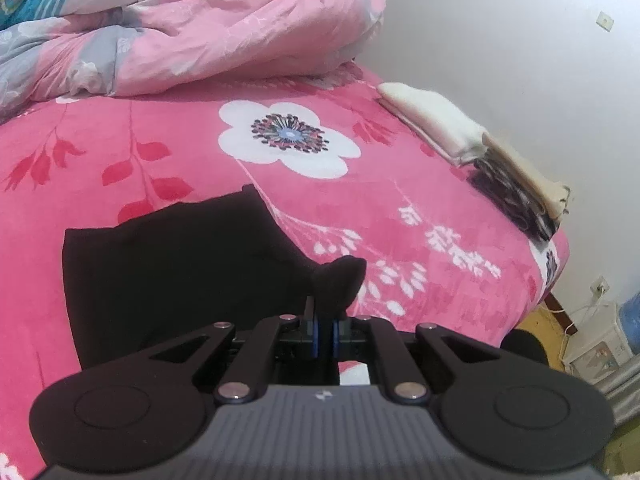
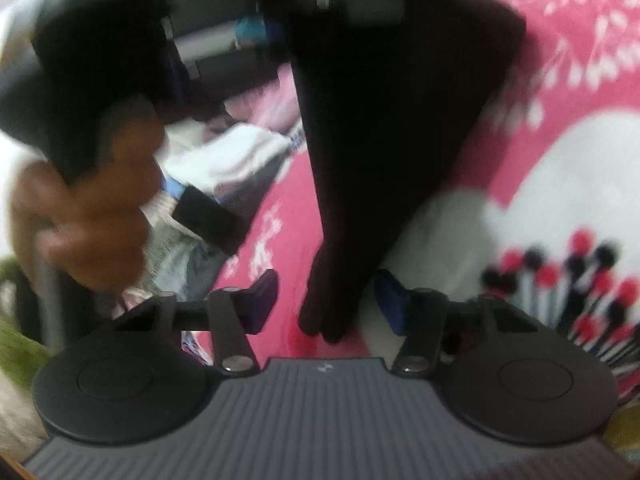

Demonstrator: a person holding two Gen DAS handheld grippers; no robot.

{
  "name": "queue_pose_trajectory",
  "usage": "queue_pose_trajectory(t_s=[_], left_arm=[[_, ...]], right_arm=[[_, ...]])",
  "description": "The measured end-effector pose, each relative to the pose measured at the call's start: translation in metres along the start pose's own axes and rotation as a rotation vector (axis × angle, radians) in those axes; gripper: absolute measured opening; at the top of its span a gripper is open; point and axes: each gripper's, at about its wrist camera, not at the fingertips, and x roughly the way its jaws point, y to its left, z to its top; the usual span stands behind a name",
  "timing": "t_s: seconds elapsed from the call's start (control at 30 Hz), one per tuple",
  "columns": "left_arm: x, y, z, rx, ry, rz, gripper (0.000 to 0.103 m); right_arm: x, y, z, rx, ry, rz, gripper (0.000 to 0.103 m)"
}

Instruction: Fold clothes

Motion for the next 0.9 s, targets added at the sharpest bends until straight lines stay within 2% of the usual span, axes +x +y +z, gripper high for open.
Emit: queue_pose_trajectory(t_s=[0.03, 0.17, 0.23, 0.3, 0.47, 0.6, 0.73, 0.9], left_arm=[[-0.001, 0.001, 0.001, -0.001, -0.005, -0.004, 0.007], [-0.008, 0.005, 0.004, -0.021, -0.029, -0.018, 0.007], [-0.011, 0.008, 0.005, -0.03, -0.036, -0.02, 0.007], [-0.013, 0.012, 0.008, -0.042, -0.045, -0.021, 0.007], [-0.026, 0.02, 0.033, -0.081, -0.112, -0.033, 0.006], [-0.037, 0.027, 0.078, -0.144, -0.2, -0.052, 0.006], [-0.036, 0.042, 0.138, -0.265, -0.285, -0.092, 0.006], [-0.023, 0.075, 0.205, -0.408, -0.385, -0.089, 0.006]], right_arm=[[0.007, 0.001, -0.004, 0.007, 0.014, -0.017, 0.037], [0.016, 0.002, -0.011, 0.026, -0.014, -0.041, 0.03], [0.017, -0.001, -0.011, 0.044, -0.012, -0.044, 0.011], [0.016, -0.005, -0.011, 0.071, -0.008, -0.04, 0.008], [-0.004, 0.008, 0.009, 0.005, -0.001, -0.042, 0.006], [-0.035, 0.03, 0.065, -0.174, -0.027, -0.103, 0.006], [-0.061, 0.052, 0.153, -0.404, -0.08, -0.235, 0.006], [-0.058, 0.064, 0.276, -0.655, -0.134, -0.443, 0.006]])
